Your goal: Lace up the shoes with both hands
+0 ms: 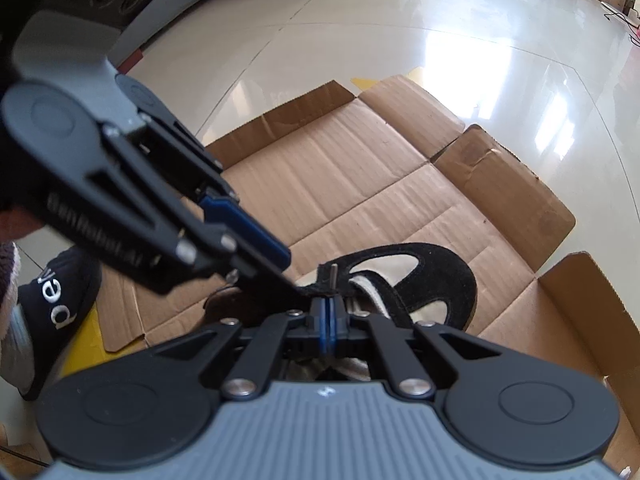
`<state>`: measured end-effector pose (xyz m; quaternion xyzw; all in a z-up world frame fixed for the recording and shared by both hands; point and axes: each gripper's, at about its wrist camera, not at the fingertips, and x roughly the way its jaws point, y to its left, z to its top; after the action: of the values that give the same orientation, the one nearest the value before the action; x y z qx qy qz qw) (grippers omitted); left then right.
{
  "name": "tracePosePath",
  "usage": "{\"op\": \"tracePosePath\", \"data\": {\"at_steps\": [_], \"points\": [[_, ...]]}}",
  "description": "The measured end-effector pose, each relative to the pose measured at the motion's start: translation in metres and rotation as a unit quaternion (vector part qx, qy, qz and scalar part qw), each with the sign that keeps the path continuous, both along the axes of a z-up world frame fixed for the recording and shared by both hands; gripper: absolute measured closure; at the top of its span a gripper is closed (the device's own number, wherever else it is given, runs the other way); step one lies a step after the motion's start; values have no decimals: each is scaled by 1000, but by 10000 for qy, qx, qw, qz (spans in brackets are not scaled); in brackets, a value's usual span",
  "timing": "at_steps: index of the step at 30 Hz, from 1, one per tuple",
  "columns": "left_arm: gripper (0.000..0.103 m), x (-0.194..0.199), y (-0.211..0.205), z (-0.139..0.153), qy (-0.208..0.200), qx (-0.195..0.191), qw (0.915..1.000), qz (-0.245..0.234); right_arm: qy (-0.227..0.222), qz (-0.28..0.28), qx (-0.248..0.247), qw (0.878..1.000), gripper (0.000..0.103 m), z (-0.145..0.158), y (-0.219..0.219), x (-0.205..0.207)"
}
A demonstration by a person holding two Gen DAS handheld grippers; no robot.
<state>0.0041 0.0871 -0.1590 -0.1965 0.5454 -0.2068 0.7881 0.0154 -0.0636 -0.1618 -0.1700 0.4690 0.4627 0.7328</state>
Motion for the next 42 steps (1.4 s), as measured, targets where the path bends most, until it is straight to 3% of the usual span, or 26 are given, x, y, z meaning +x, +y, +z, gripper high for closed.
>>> {"op": "tracePosePath", "data": {"at_steps": [5,8,10,12,15,27,35,38,42], "points": [[79,10,6,-10,323,-291,9977,524,12,-3,14,10000,100,0,-1,1],[79,12,0,-14,267,-317,9977,530,24,-15,29,10000,100,-1,-2,1],[83,13,-3,-16,234,-350,9977,527,36,-27,33,10000,100,-2,-2,1],[96,13,-5,-19,190,-367,9976,549,43,-39,32,10000,100,-2,-3,1],[102,12,-6,-21,111,-349,9976,580,67,-72,36,9999,99,-3,-4,1],[102,7,-4,-14,-143,-187,9969,748,40,-145,184,9997,85,25,-15,3],[102,4,-2,3,-529,-137,9962,676,94,-244,204,9994,85,10,0,11],[102,4,-3,5,-542,-111,9968,571,79,-217,204,9995,101,1,5,14],[92,2,3,10,-487,-15,9977,481,312,-366,334,9983,101,3,1,20]]}}
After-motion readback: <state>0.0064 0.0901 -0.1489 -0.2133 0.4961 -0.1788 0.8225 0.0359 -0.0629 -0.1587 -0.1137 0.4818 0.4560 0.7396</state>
